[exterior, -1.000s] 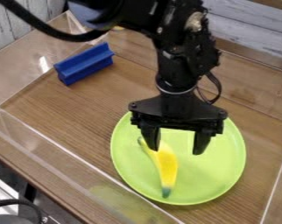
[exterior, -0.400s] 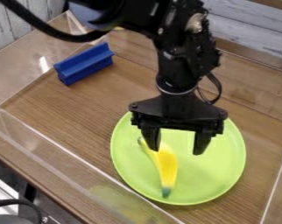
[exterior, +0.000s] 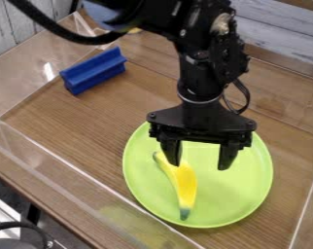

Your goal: Put the banana in the green plate

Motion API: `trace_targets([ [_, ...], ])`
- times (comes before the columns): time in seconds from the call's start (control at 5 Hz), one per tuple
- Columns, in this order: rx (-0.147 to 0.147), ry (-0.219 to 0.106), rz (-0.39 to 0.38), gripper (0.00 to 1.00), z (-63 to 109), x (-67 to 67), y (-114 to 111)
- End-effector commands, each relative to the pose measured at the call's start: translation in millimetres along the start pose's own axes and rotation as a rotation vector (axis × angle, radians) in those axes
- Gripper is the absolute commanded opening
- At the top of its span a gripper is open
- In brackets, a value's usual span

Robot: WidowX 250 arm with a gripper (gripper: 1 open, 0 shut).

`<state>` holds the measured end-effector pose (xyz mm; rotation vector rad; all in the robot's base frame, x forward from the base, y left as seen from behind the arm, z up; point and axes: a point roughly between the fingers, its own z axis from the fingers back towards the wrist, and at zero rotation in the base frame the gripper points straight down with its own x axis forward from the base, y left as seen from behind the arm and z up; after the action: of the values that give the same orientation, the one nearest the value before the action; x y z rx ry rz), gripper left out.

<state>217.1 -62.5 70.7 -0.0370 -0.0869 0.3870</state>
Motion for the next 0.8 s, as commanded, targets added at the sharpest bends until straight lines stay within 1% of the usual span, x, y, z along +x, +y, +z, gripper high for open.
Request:
trace_targets([
  [0.0,-0.013,-0.028,-0.020,1.00,8.9,8.6,-5.8],
  [0.4,0.008,-0.056,-0.078,1.00,23.1,26.3,-1.4],
  [0.6,0.012,-0.067,-0.110,1.00,26.0,37.3,2.0],
])
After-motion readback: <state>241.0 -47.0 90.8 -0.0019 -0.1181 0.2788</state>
